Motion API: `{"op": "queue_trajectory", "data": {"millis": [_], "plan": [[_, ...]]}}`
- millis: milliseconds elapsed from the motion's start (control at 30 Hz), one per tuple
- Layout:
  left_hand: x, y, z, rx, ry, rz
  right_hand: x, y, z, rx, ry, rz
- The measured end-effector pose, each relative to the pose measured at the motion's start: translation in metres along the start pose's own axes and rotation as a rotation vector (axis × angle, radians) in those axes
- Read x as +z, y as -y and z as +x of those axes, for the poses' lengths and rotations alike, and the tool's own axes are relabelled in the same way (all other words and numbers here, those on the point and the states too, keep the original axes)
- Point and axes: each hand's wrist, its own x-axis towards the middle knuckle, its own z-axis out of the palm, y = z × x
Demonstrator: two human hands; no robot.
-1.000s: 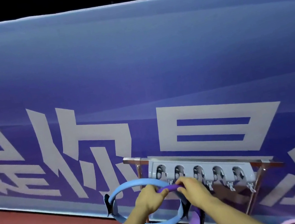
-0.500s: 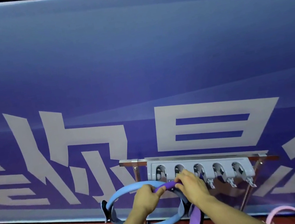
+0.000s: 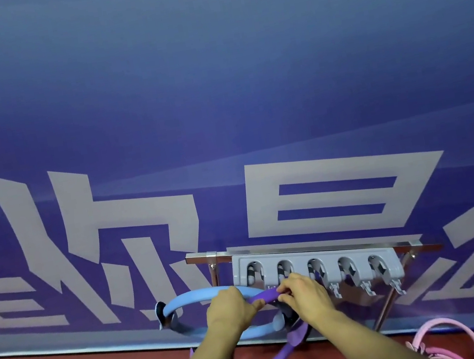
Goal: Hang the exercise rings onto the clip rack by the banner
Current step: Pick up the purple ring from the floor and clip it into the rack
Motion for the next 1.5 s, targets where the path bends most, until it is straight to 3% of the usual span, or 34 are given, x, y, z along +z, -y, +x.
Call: {"op": "queue_trajectory", "data": {"millis": [200, 333, 433, 600, 800, 1100, 1500], "plan": [[0.008, 0.010, -0.004, -0.044, 0.092, -0.047, 0.005, -0.005, -0.007, -0.005, 0.014, 0.042], [-0.010, -0.006, -0.014, 0.010, -0.103, 0.202, -0.004, -0.010, -0.012, 0.001, 0.027, 0.123], [-0.026, -0.033, -0.019, 0.086, -0.194, 0.138, -0.014, -0.018, -0.019, 0.018, -0.007, 0.226], [-0.011, -0.086, -0.017, 0.277, 0.057, -0.438, -0.045, -0.043, -0.048, 0.034, -0.051, 0.305], [0.033, -0.166, -0.048, 0.387, 0.138, -0.773, -0.084, -0.102, -0.105, 0.087, -0.100, 0.441], [0.112, -0.315, -0.152, 0.536, 0.213, -0.851, -0.152, -0.242, -0.251, 0.263, -0.277, 0.631], [0.235, -0.504, -0.292, 0.637, 0.469, -0.808, -0.208, -0.422, -0.446, 0.538, -0.559, 0.769]]}}
